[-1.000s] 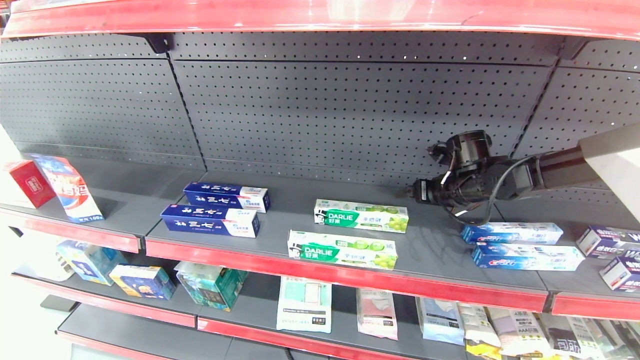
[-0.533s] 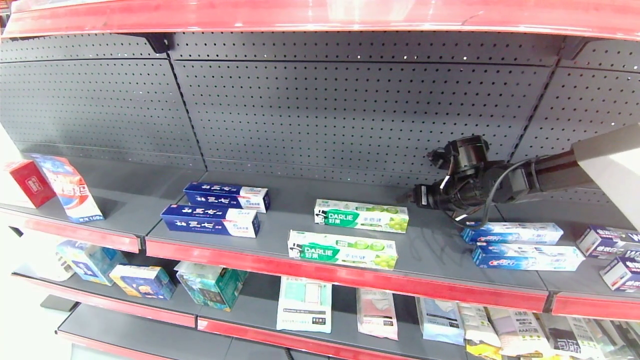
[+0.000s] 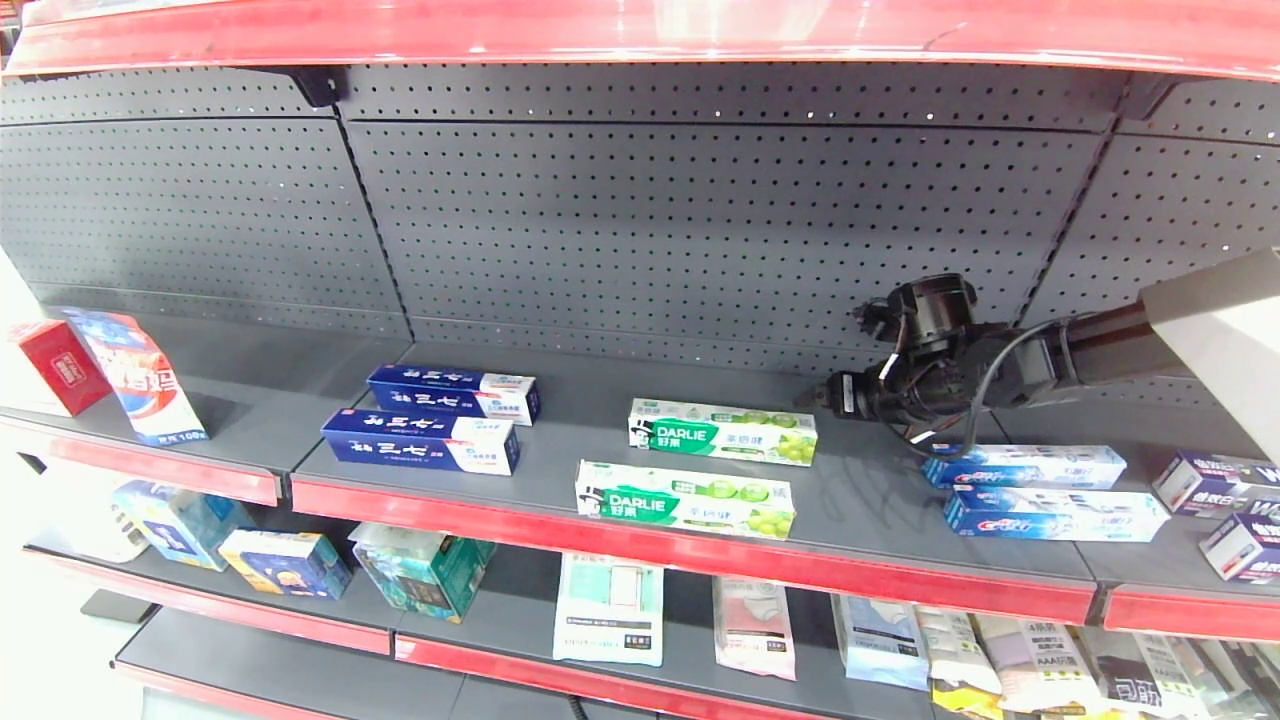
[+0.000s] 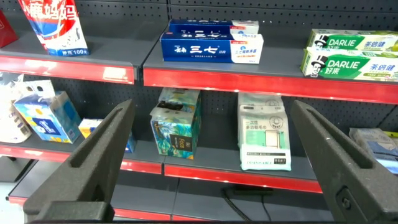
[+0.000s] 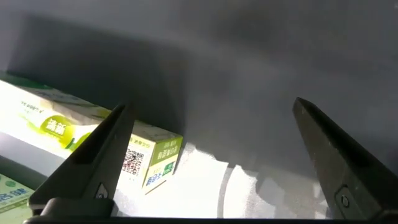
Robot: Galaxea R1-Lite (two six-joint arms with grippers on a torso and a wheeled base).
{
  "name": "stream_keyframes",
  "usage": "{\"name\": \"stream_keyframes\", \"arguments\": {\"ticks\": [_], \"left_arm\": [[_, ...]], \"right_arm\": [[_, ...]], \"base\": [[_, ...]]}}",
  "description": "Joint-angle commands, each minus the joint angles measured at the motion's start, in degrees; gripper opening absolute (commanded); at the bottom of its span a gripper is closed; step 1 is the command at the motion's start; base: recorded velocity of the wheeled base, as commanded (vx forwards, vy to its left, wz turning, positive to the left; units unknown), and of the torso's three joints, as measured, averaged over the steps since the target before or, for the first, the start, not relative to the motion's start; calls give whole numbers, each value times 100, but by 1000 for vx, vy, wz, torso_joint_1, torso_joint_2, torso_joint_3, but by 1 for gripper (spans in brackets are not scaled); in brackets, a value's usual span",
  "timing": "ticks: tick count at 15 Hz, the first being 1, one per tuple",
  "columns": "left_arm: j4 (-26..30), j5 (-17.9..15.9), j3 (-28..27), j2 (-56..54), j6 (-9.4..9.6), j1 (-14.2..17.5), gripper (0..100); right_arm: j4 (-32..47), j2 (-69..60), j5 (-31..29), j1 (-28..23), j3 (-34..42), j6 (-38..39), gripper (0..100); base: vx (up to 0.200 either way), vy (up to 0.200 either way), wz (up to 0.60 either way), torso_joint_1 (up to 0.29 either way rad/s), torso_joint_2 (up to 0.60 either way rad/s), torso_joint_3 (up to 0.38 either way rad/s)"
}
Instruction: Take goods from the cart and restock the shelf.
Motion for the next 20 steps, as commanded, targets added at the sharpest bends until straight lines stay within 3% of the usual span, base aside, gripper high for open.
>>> {"name": "stream_keyframes", "arguments": {"ticks": [1,20], "left_arm": [[-1,1,1,8,-4,1,100],[-1,1,1,8,-4,1,100]], "right_arm": [[-8,50,-4,7,-40,-9,100],[10,58,-286,51,31,114,100]], "base": [[0,0,0,0,0,0],[0,0,0,0,0,0]]}}
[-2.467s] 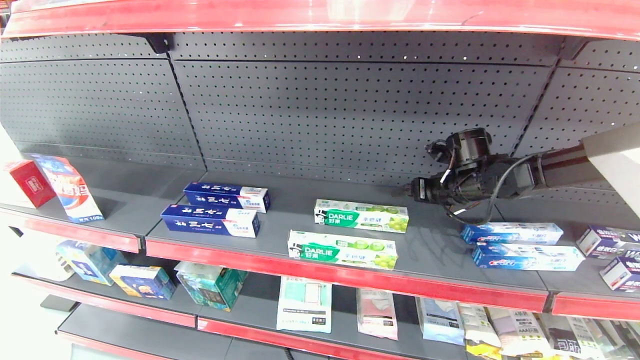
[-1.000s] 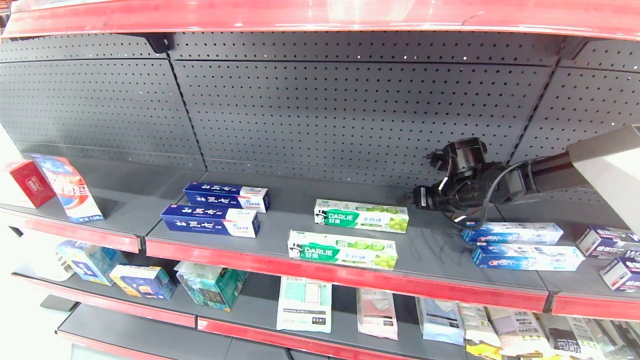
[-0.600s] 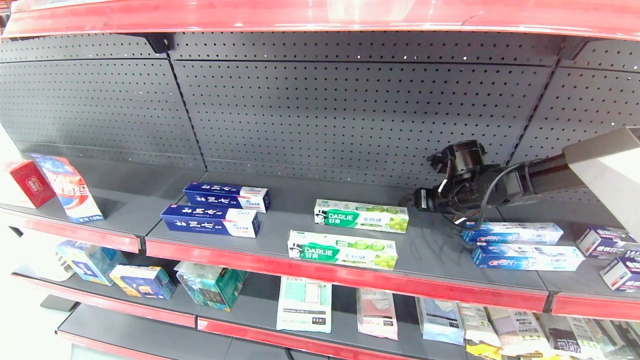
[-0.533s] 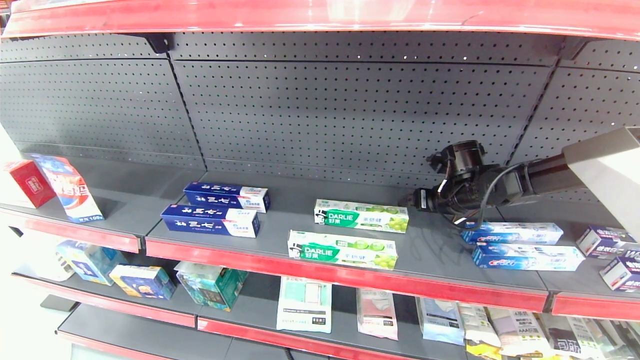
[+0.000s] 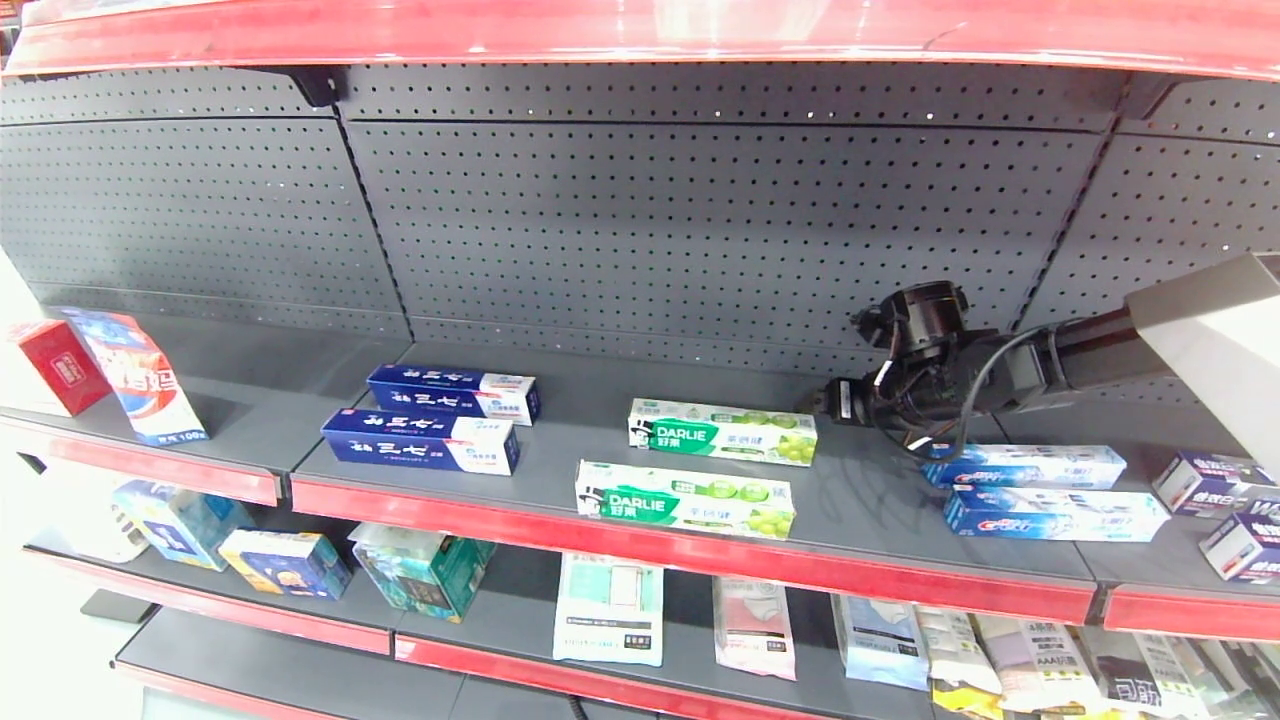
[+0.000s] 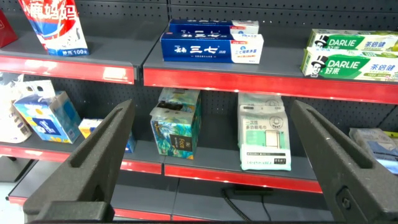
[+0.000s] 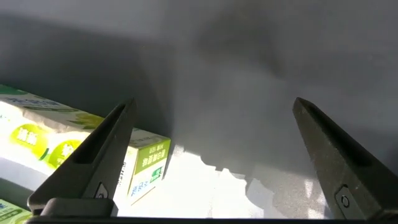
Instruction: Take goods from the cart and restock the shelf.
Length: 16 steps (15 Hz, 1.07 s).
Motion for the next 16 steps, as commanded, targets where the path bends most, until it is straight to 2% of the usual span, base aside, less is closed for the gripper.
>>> {"name": "stream_keyframes", "arguments": {"ticks": [1,7,11,14,16], "left_arm": [[-1,1,1,8,-2,1,100],[-1,1,1,8,-2,1,100],[-1,1,1,8,-2,1,100],[-1,1,1,8,-2,1,100],[-1,1,1,8,-2,1,100]], "right_arm": [[-4,-47,2,16,54,-3,100],[-30,-117,2,8,19,5,100],[-47,-706,-7,-10,159,243,100],[-241,-1154,-86,-1,792,392,100],[-759,-1550,-165,8,1381,506,100]], "base": [[0,0,0,0,0,0],[0,0,0,0,0,0],[0,0,0,0,0,0],[0,0,0,0,0,0],[0,0,0,0,0,0]]}}
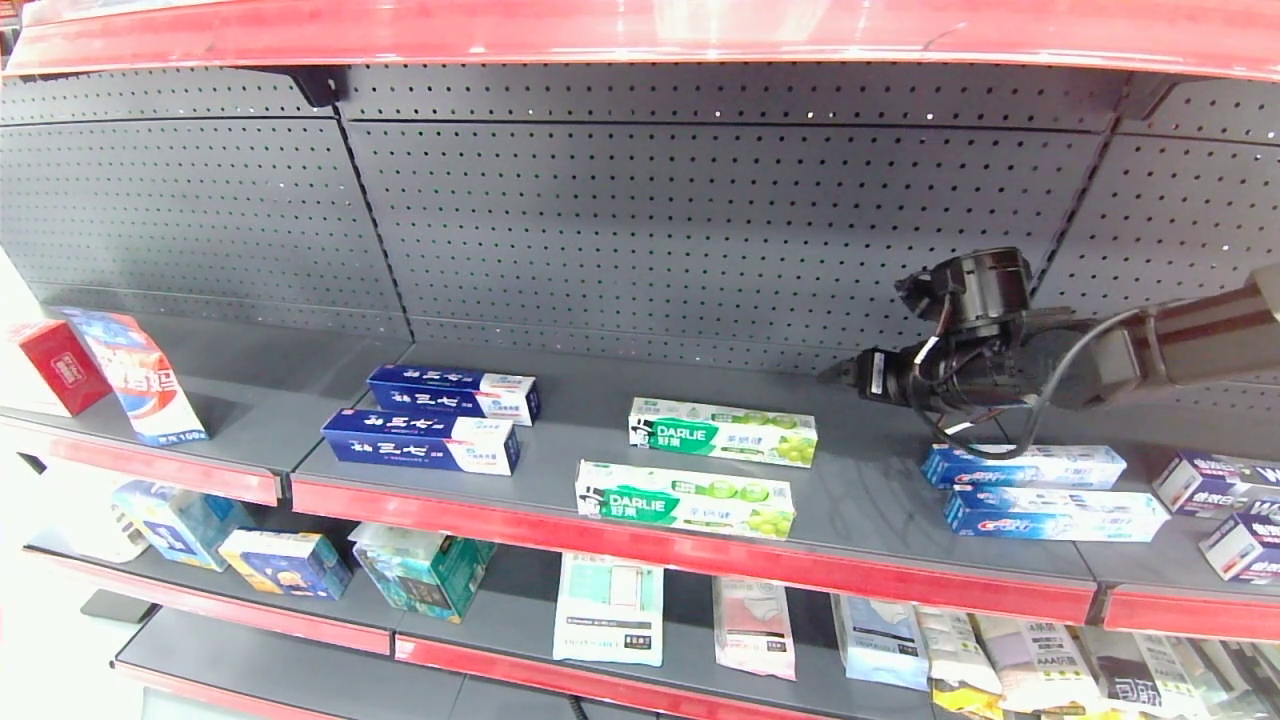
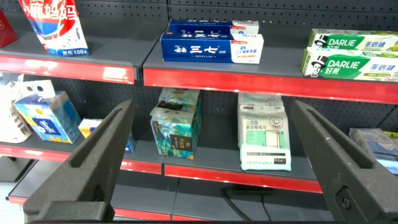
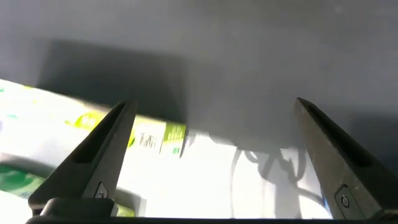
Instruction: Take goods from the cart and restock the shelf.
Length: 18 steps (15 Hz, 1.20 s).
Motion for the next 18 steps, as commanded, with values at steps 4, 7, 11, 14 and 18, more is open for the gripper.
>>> {"name": "stream_keyframes", "arguments": {"ticks": [4,7,11,14,18], "left_arm": [[-1,1,1,8,-2,1,100],[-1,1,1,8,-2,1,100],[-1,1,1,8,-2,1,100],[-1,1,1,8,-2,1,100],[-1,1,1,8,-2,1,100]], "right_arm": [[-651,-1995,-187,-4,1981,245,100],[-520,-3638,-381,-136,3035,350,100],[201,-5062,-838,-399,3589,130,100],[201,-6583,-1110,-356,4819,-819,100],[271,-8578,-1119,-435,5944,-1750,100]], "base": [[0,0,0,0,0,0],[0,0,0,0,0,0],[0,0,0,0,0,0],[0,0,0,0,0,0],[0,0,0,0,0,0]]}}
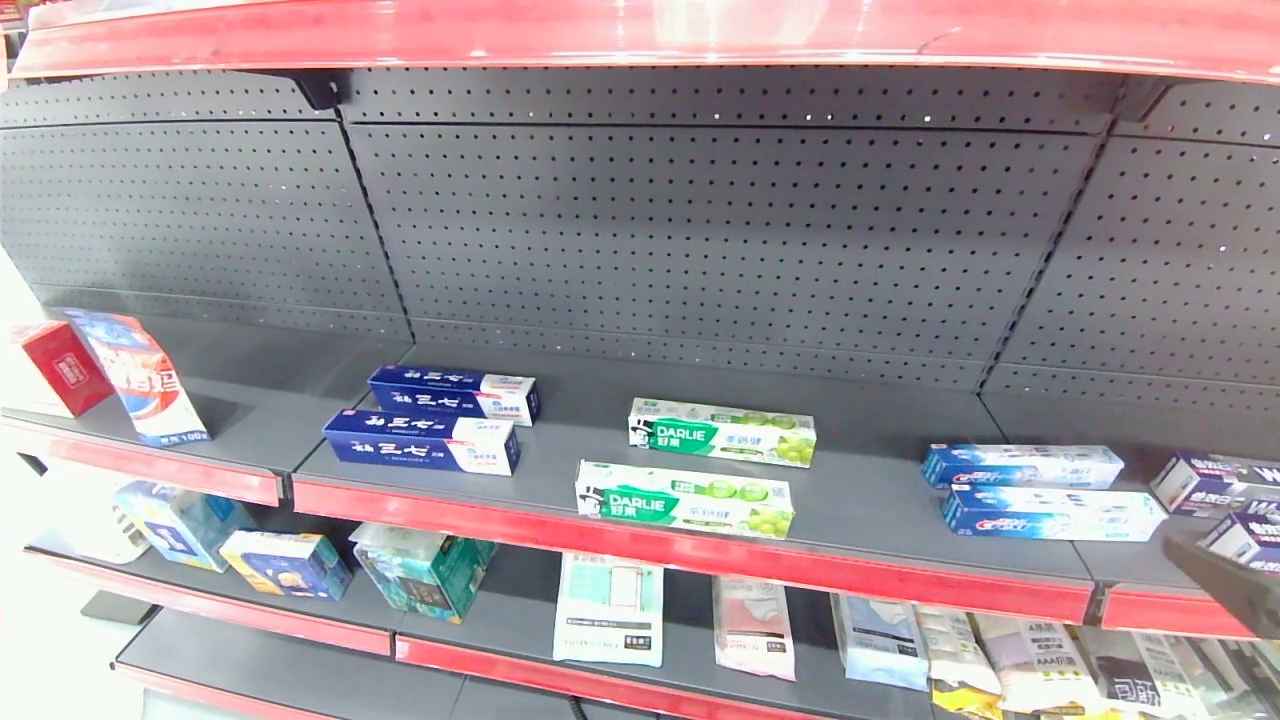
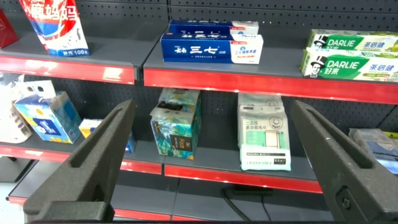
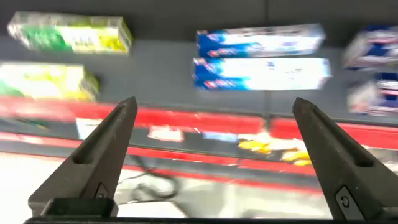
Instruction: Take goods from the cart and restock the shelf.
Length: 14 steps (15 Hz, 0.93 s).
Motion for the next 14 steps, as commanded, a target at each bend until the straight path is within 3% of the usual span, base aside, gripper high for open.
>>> {"name": "stream_keyframes", "arguments": {"ticks": [1,6,9,14], "left_arm": [[-1,1,1,8,-2,1,100],[-1,1,1,8,-2,1,100],[-1,1,1,8,-2,1,100],[-1,1,1,8,7,1,100]], "right_arm": [[51,-2029,-48,-108,1000,-602,100],[201,-2468,-311,-899,1158,-611,100],[438,-3980,-294,-890,1967,-805,100],[570,-4200,-355,-819,1949,-189,100]], "base": [[0,0,0,0,0,0],[0,0,0,0,0,0],[0,0,0,0,0,0],[0,0,0,0,0,0]]}}
